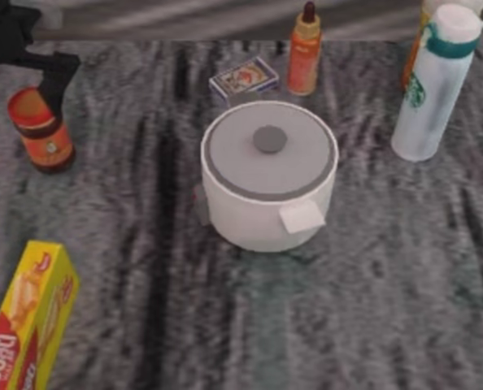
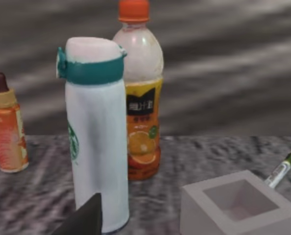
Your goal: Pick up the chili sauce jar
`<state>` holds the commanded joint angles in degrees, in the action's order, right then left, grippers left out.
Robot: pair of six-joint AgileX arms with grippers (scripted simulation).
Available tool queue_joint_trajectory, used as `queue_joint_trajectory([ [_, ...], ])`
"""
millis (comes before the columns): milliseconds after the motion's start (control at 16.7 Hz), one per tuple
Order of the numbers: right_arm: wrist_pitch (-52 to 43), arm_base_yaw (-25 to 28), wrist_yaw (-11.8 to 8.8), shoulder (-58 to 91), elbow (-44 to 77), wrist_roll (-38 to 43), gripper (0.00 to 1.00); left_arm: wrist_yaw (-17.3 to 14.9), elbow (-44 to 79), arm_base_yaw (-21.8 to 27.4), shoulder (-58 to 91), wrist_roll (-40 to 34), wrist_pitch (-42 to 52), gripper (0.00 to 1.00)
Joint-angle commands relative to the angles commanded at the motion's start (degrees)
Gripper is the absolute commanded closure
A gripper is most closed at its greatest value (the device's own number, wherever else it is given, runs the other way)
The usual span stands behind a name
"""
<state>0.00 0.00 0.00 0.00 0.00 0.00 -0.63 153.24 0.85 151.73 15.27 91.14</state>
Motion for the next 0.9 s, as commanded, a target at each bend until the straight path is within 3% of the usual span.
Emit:
queue_joint_trajectory([
  [420,0.00,0.00,0.00,0.00,0.00,0.00,0.00,0.04,-16.34,0.15,-3.47,-0.06,-12.39,0.00],
  [780,0.00,0.00,0.00,0.00,0.00,0.00,0.00,0.05,-18.38,0.16,-3.94,-0.07,-14.31,0.00],
  [900,0.00,0.00,0.00,0.00,0.00,0.00,0.00,0.05,-18.38,0.16,-3.94,-0.07,-14.31,0.15],
])
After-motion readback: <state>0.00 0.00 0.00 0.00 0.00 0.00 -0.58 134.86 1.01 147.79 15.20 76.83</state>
